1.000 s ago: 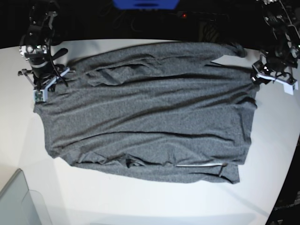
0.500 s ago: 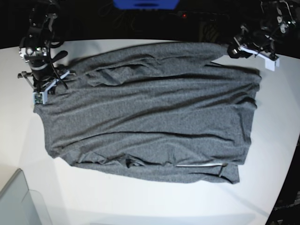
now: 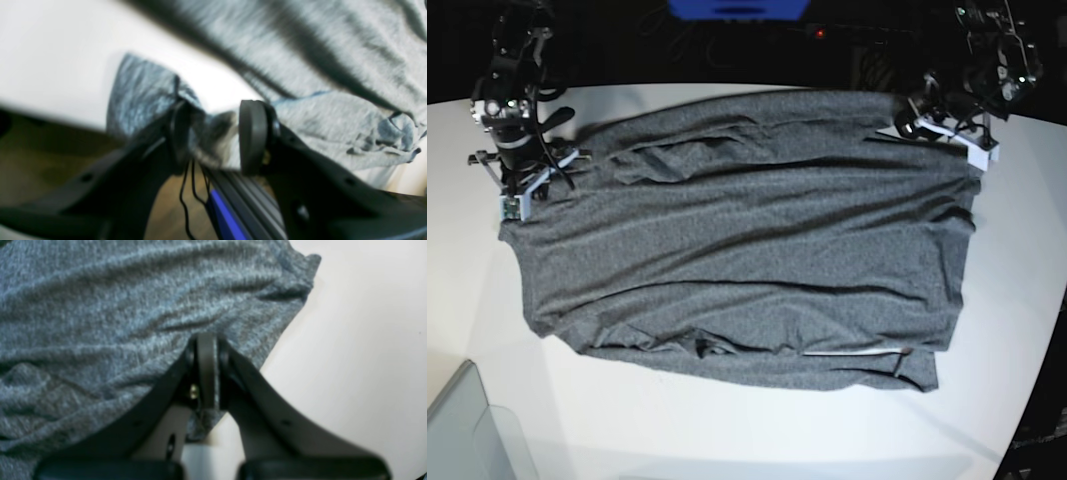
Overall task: Layout the t-shirt on the table in an organized manner, then fold the t-shirt properly
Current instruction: 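Hold the shirt with both grippers and pull it taut, then drag the shirt edges with both grippers across the table toward the hem, then pull the shirt back with both grippers toward the arms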
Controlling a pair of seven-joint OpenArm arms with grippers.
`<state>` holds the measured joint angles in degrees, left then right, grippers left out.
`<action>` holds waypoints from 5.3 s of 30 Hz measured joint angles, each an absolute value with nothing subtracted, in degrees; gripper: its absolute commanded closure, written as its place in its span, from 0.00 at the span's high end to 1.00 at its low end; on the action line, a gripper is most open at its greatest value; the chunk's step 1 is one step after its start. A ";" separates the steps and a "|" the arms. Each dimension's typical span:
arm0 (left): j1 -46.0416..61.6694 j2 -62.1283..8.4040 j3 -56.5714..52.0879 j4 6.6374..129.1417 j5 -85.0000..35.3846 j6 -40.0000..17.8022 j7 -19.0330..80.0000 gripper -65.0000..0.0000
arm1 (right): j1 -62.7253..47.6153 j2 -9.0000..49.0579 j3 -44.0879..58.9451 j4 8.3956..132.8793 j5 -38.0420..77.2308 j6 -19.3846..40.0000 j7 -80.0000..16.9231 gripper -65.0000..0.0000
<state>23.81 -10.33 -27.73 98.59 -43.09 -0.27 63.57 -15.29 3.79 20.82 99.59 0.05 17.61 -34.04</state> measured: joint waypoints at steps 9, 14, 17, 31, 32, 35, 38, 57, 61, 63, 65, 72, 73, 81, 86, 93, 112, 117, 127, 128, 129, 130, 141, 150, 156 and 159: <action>20.29 -10.79 -27.99 94.87 -41.76 -1.30 62.89 0.37 | -14.76 3.77 20.99 100.88 -0.03 17.63 -34.44 0.00; 19.00 -10.59 -30.37 93.41 -42.09 -1.48 63.24 0.37 | -12.73 3.79 20.75 104.99 0.01 17.61 -33.78 0.00; 18.72 -10.79 -31.62 92.44 -42.52 -1.50 62.70 0.37 | -12.10 3.90 17.72 104.95 -0.58 17.58 -34.37 0.00; 17.34 -10.96 -31.57 92.23 -41.32 -1.48 63.16 0.37 | 7.55 5.17 7.35 73.97 0.25 17.65 -33.04 0.00; 17.04 -10.96 -31.57 92.18 -41.04 -1.48 63.11 0.37 | 9.26 5.89 7.38 71.37 0.45 17.63 -32.08 0.00; 16.25 -10.98 -31.70 91.02 -41.10 -1.41 63.00 0.37 | 13.89 6.83 7.79 64.60 0.54 17.61 -30.26 0.00; 14.33 -11.27 -31.86 88.77 -41.93 -1.48 62.83 0.37 | 17.52 7.31 7.75 59.64 0.51 17.58 -28.97 0.00; 10.39 -11.07 -31.77 87.00 -41.08 -1.19 62.96 0.37 | 22.61 9.21 7.64 55.92 -0.69 17.32 -26.30 0.00; 14.15 -10.22 -32.40 93.76 -38.83 -0.14 65.82 0.37 | 18.55 9.13 7.64 65.63 -0.71 17.28 -26.57 0.00; 15.62 -9.76 -35.07 98.04 -40.12 0.10 65.93 0.37 | 17.28 8.99 7.46 69.56 -0.58 17.23 -26.33 0.00; 15.46 -10.55 -37.01 102.04 -44.16 -0.05 65.34 0.37 | 16.05 8.99 7.31 72.03 -0.40 17.19 -25.96 0.00; 10.96 -10.55 -39.13 101.56 -45.63 0.69 65.65 0.37 | 13.93 9.08 7.46 72.97 -0.40 17.23 -26.57 0.00; 8.86 -10.61 -37.47 100.18 -45.28 0.43 65.21 0.37 | 13.98 9.10 7.42 72.99 -0.40 17.19 -26.37 0.00; -0.38 -9.58 -27.86 80.20 -35.81 -0.45 61.12 0.37 | 18.70 9.19 7.29 67.94 -0.58 17.15 -26.72 0.00; -0.54 -9.32 -25.63 79.15 -33.91 -1.37 56.58 0.37 | 28.62 10.24 7.11 54.50 -0.19 17.17 -25.71 0.00; 1.76 -9.67 -25.98 79.81 -34.68 -1.74 55.55 0.37 | 40.62 10.85 1.96 34.94 -0.60 17.15 -20.05 0.00; 5.02 -10.48 -26.04 80.40 -36.34 -2.87 53.63 0.37 | 42.26 9.85 -4.95 13.39 0.10 16.71 4.99 0.01; 6.50 -11.42 -26.09 80.77 -37.85 -3.14 53.21 0.37 | 41.95 10.13 -5.06 12.64 -0.21 6.79 8.21 0.08; 6.96 -11.90 -26.13 80.86 -38.19 -3.29 53.28 0.37 | 41.56 8.99 -4.91 12.64 -0.12 -1.37 16.91 0.07; 7.01 -11.86 -26.13 81.25 -37.80 -3.27 53.39 0.37 | 41.60 8.54 -4.91 12.64 -0.12 -1.34 17.63 0.07; 7.31 -11.77 -26.13 82.54 -36.42 -3.03 54.50 0.37 | 41.63 8.08 -4.95 12.64 -0.14 -1.32 18.11 0.07; 7.77 -11.70 -26.04 84.33 -34.98 -2.37 56.23 0.37 | 41.69 7.79 -4.95 12.64 -0.16 -1.32 18.37 0.07; 6.57 -12.19 -28.01 103.42 -43.33 0.10 60.18 0.37 | 37.21 9.28 -4.64 28.25 -0.14 -1.32 12.88 0.07; -13.67 -12.19 -23.70 75.94 -42.13 0.19 59.75 0.37 | 17.96 12.82 -4.47 64.16 0.43 -1.32 -6.66 0.07; -29.63 -11.44 -13.19 50.50 -31.48 -0.01 48.01 0.37 | 4.10 11.51 2.72 78.65 0.34 -1.41 -16.75 0.07; -33.50 -10.31 -8.25 41.71 -28.77 0.14 38.92 0.37 | 0.40 10.66 4.82 82.13 0.25 -1.39 -18.48 0.07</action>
<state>-33.50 -10.31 -8.25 41.71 -28.77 0.14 38.92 0.40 10.66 4.82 82.13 0.25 -1.39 -18.48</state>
